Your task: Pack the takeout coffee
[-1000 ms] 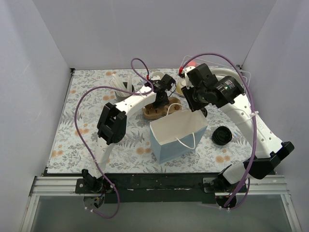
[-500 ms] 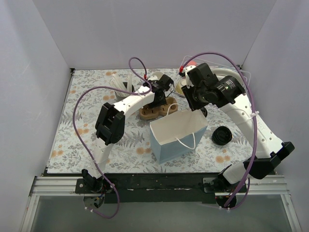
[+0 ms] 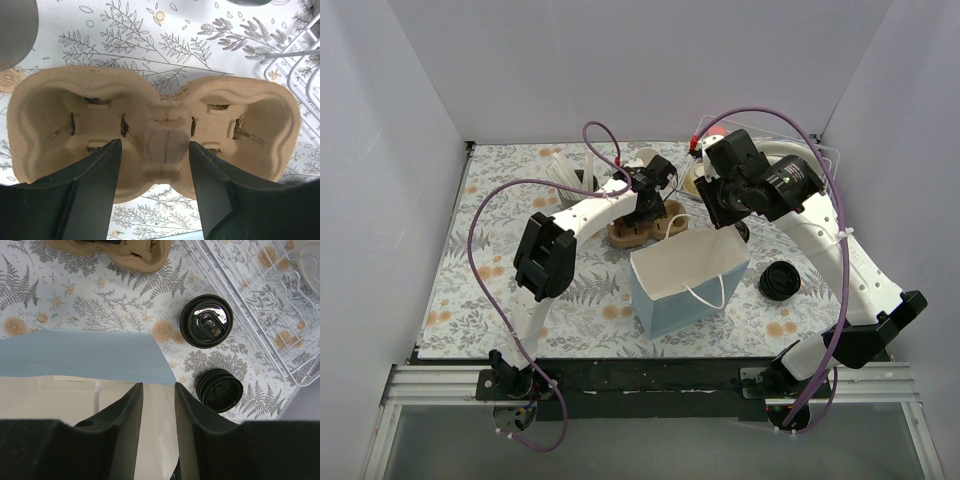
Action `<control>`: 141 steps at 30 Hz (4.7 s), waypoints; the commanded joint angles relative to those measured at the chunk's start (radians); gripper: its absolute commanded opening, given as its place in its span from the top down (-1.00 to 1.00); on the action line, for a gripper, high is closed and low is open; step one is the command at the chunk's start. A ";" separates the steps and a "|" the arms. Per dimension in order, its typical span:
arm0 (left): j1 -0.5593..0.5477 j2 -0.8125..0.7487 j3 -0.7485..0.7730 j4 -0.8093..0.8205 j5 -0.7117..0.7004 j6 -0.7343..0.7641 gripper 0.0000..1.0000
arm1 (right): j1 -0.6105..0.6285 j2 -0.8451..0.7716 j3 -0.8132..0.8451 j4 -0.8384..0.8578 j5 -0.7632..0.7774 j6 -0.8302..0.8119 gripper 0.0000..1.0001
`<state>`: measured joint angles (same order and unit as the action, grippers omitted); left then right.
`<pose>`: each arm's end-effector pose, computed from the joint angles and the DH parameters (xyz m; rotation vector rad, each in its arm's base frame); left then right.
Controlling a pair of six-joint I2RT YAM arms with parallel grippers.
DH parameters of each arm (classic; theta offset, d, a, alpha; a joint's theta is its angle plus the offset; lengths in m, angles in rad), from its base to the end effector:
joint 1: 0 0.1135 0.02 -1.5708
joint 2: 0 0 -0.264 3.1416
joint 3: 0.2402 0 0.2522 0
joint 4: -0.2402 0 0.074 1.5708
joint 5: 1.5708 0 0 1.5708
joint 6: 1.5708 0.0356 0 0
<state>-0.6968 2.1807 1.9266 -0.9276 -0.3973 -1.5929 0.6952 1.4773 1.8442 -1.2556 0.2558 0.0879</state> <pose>0.3646 -0.2872 0.2276 -1.2252 2.3098 -0.2515 0.2138 0.1666 0.4360 -0.6177 2.3406 0.0401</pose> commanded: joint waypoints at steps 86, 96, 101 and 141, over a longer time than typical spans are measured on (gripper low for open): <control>0.031 -0.047 0.135 0.012 0.084 0.171 0.24 | 0.001 0.006 0.043 0.079 -0.043 -0.020 0.21; 0.031 -0.076 0.149 0.006 0.086 0.183 0.33 | 0.001 0.002 0.036 0.088 -0.047 -0.013 0.21; 0.031 -0.084 0.120 0.000 0.094 0.177 0.16 | 0.001 -0.021 0.003 0.122 -0.058 0.003 0.21; 0.031 0.024 0.002 0.079 0.117 0.162 0.18 | 0.003 0.011 0.015 0.119 -0.047 -0.033 0.21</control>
<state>-0.6704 2.2051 1.9411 -0.8669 -0.2821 -1.4361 0.6952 1.4860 1.8172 -1.1522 0.2035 0.0704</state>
